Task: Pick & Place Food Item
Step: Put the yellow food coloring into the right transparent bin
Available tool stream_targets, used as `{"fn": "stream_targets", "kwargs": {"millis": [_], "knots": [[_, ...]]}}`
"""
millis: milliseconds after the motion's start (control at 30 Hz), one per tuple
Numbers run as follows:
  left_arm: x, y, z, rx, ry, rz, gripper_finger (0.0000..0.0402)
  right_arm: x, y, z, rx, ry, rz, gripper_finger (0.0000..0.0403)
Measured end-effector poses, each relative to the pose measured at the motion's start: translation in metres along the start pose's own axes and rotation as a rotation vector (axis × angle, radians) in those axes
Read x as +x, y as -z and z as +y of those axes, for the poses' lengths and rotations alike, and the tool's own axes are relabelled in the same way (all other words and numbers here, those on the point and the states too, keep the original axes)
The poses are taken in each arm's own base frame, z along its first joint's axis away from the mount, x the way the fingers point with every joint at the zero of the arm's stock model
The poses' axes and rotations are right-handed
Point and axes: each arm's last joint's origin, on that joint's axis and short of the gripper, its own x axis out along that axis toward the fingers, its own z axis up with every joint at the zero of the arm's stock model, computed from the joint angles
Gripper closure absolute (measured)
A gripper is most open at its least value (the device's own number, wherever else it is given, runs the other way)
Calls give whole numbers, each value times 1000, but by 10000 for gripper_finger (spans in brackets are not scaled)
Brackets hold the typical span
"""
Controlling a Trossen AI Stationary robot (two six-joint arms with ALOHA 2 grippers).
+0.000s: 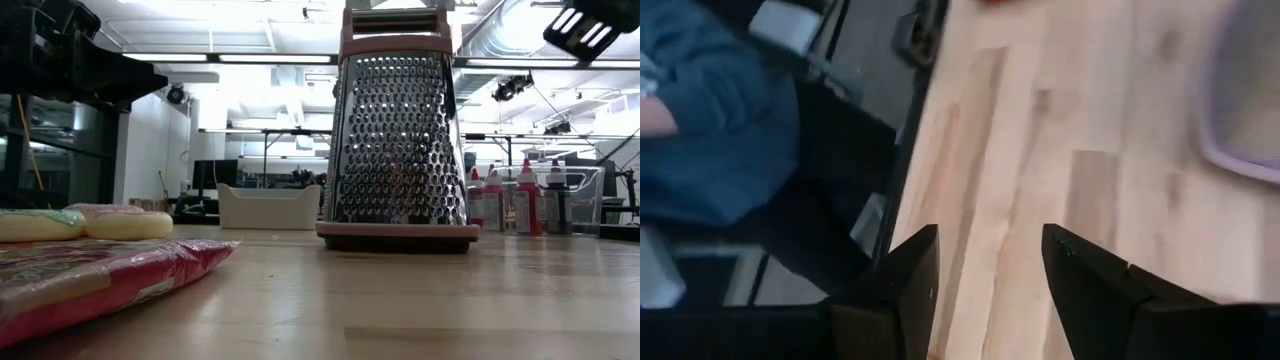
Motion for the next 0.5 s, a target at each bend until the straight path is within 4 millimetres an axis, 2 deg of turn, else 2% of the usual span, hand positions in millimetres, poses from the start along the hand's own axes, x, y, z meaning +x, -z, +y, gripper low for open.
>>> {"fn": "stream_targets", "kwargs": {"millis": [133,267,500], "knots": [[0,0,0,0,0,0,214,24,3,14,-58,-2,52,237],[0,0,0,0,0,0,214,44,11,20,-16,34,129,237],[0,0,0,0,0,0,214,65,20,24,36,66,220,237]]}}
